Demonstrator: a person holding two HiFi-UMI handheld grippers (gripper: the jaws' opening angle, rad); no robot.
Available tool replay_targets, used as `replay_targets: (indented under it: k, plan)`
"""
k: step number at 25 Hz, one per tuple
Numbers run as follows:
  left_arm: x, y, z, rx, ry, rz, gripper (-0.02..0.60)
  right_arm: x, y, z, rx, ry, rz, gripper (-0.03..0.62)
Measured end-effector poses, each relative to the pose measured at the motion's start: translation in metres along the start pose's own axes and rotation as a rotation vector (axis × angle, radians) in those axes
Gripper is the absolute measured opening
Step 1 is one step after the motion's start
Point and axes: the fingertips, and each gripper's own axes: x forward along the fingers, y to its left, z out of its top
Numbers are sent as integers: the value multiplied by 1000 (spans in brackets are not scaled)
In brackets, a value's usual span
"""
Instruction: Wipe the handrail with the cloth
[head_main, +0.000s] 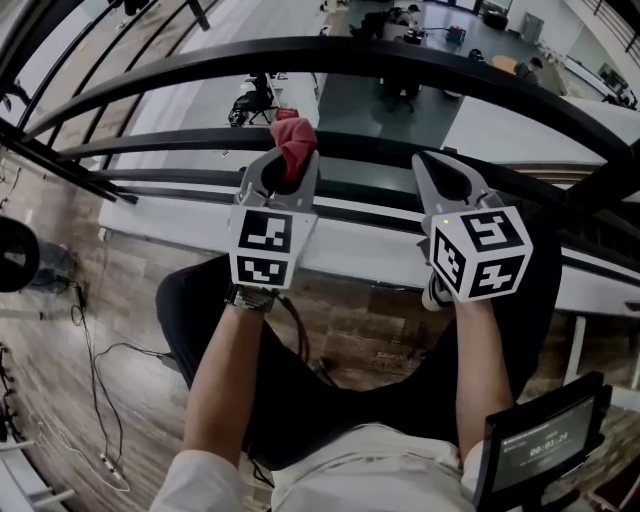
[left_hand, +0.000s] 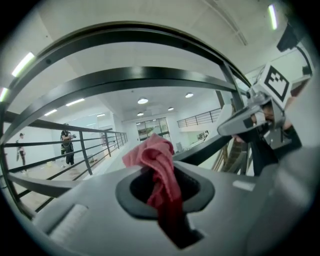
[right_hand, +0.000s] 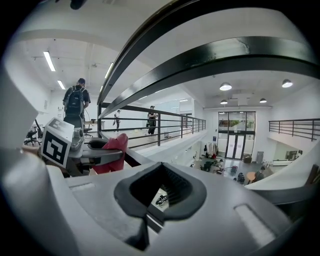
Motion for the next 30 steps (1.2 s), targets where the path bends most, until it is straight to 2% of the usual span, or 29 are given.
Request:
replay_targets:
  k: [5, 11, 16, 23, 30]
  plan:
    - [5, -12, 10, 18, -48, -25, 69, -4, -9, 1, 11, 1, -9, 2]
    - [19, -59, 38, 117, -101, -120, 69, -24, -36, 1, 25, -1, -30, 2]
    - [32, -82, 52, 128, -148, -166, 71, -33, -53, -5, 37, -1, -66, 2]
    - [30, -100, 52, 163, -219, -144, 71, -38, -68, -9, 58, -9, -85, 2]
    - [25, -103, 46, 146, -206, -165, 71, -41, -68, -7, 57, -10, -86, 2]
